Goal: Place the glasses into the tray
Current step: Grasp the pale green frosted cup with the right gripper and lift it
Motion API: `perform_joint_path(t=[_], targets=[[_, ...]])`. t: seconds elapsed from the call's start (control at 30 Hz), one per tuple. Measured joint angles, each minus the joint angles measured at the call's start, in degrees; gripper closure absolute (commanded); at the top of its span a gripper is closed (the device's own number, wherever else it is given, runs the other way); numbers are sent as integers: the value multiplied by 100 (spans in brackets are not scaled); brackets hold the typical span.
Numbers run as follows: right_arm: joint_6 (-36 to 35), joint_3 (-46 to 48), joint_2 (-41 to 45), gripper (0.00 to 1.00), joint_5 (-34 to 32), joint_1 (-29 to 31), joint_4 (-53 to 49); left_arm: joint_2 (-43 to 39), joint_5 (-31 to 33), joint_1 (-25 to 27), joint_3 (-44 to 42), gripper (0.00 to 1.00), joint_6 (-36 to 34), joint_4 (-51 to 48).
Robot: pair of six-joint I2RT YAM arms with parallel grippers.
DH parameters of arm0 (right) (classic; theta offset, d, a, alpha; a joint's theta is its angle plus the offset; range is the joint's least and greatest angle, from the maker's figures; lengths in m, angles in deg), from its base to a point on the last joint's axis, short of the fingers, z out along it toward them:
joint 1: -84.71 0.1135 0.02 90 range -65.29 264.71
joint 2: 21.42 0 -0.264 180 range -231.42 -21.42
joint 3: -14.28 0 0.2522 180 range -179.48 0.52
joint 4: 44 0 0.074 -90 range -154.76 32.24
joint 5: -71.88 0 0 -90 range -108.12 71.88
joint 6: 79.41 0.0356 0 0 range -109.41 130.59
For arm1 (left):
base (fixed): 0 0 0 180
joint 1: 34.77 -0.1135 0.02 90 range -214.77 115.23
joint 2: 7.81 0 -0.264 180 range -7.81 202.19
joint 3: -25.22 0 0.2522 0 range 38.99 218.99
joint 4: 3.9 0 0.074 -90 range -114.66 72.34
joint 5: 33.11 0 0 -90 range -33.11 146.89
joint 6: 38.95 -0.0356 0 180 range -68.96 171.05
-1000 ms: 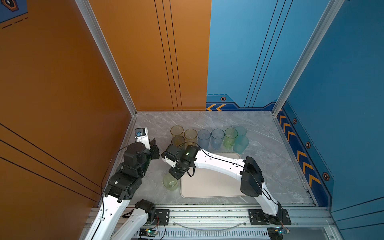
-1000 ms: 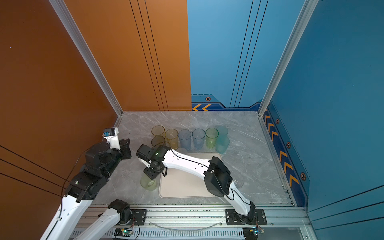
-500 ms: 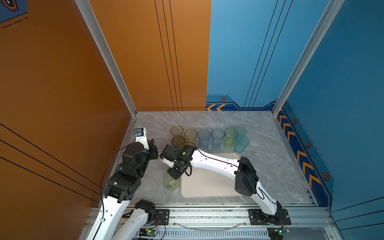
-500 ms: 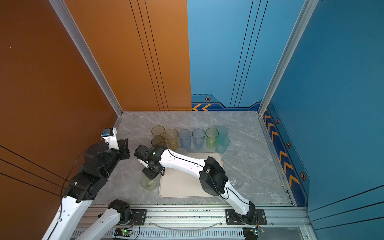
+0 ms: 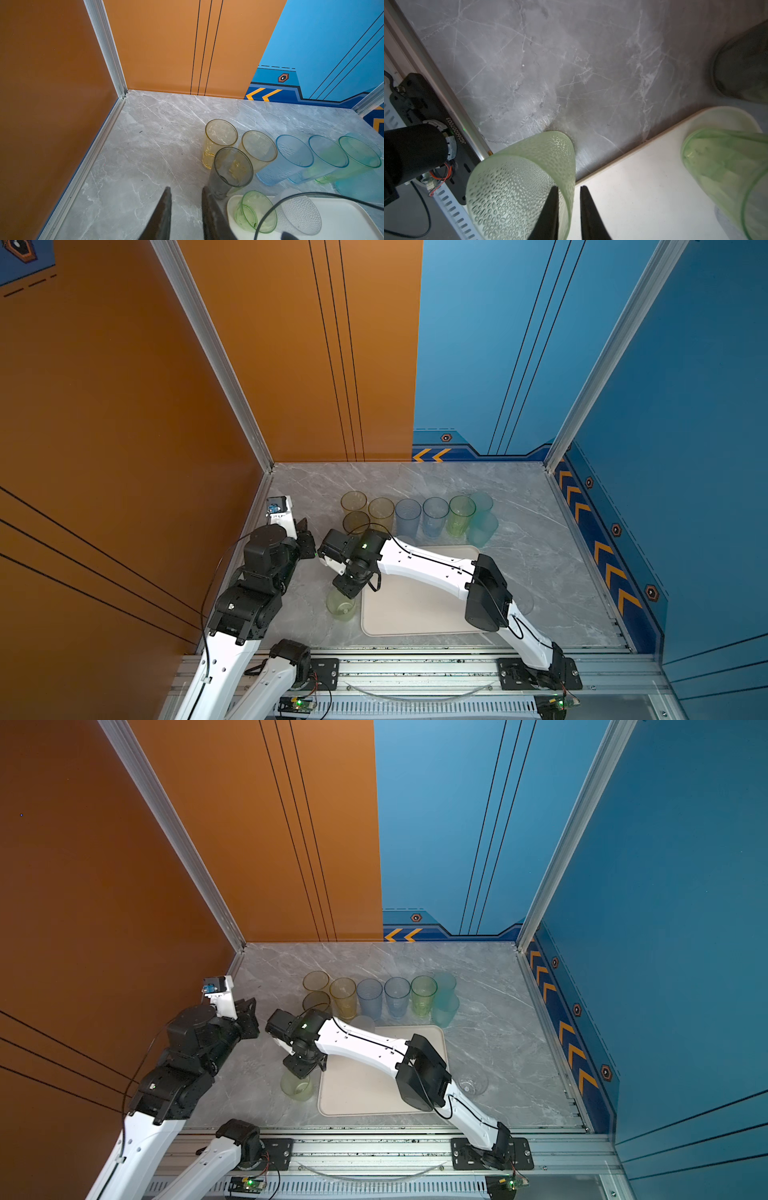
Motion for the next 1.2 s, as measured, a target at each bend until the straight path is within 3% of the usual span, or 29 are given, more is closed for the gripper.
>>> perform_joint_path(t=[0.27,0.63,1.2], targets=[[-37,-90,-142,86,-107,33,-129,0,-46,-15,-4,73,0,0],[-44,-140,-142,100,-426,63,-201,0,-94,-42,-33,73,0,0],[-42,105,52,100,-697,63,-20,197,-168,-94,-35,73,0,0]])
